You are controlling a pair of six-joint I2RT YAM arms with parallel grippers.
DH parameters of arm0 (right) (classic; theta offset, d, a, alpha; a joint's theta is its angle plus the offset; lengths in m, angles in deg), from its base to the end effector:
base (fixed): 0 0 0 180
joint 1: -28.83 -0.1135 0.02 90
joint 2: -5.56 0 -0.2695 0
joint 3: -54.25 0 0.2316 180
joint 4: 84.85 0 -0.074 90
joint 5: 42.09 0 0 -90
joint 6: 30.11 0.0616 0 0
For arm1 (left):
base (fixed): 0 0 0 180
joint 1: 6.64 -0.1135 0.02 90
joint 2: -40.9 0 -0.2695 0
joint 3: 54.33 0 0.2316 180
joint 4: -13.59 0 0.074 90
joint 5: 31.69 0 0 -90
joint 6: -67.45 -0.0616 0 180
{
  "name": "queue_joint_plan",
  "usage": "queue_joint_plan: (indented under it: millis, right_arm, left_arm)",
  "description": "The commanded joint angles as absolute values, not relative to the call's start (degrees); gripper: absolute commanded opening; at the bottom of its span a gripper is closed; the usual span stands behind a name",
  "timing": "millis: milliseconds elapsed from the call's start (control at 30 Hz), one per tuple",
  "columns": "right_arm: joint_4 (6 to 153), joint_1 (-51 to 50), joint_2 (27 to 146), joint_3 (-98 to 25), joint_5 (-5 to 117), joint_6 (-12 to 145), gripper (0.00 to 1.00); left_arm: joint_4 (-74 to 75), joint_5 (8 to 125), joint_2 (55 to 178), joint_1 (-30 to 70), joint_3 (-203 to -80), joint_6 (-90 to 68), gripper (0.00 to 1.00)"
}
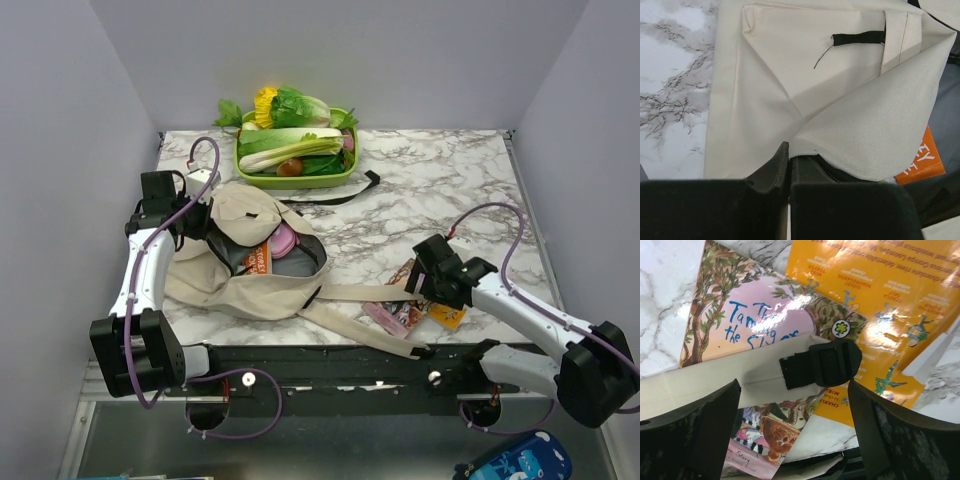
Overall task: Pack the student bag
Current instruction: Pick up the book from the center of the board.
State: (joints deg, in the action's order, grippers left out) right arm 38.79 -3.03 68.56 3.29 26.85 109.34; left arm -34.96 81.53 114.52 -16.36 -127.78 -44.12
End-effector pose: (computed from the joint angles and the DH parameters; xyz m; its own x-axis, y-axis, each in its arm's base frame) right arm 0.1582 0.0723 0.1831 -0.8023 0.3363 -0.4932 0.3528 0.9336 0.0625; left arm 0.2621 0.0203 0.2732 -0.6516 0.2312 -0.7225 0.3664 0.9299 -0.0330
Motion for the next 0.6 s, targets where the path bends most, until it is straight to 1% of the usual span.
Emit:
queue_joint_plan:
  millis: [0,233,267,333,467,500,567]
  right_arm:
    - [42.69,-2.81,69.28,4.86,33.91,108.14,0.94]
    - [44.01,-3.07,65.68,8.38,46.4,105.33,0.86]
    - [43.49,-3.25,64.45,8.65,47.46,104.98,0.85]
    - [42.52,-3.34,63.04,8.91,50.98,104.01,0.81]
    - [39.8,-4.21,58.74,8.57,57.39,101.73,0.75]
    - [39.01,-4.31,57.77,8.13,60.27,100.5,0.73]
    - [34.72,-4.48,56.54,5.33,60.39,99.7,0.73]
  left_arm:
    - [-35.09,83.88,114.64,-15.96,-129.55,-43.74,0.0]
    - [-34.56,84.76,115.96,-16.05,-130.61,-43.3,0.0]
    - [-34.47,84.94,116.13,-15.96,-130.61,-43.21,0.0]
    - [-34.47,85.11,116.31,-15.78,-130.96,-43.03,0.0]
    - [-34.3,85.29,116.22,-15.43,-130.96,-42.86,0.0]
    - [-34.3,85.12,116.22,-15.34,-130.96,-42.86,0.0]
    - [-34.3,85.12,116.05,-15.34,-130.96,-43.03,0.0]
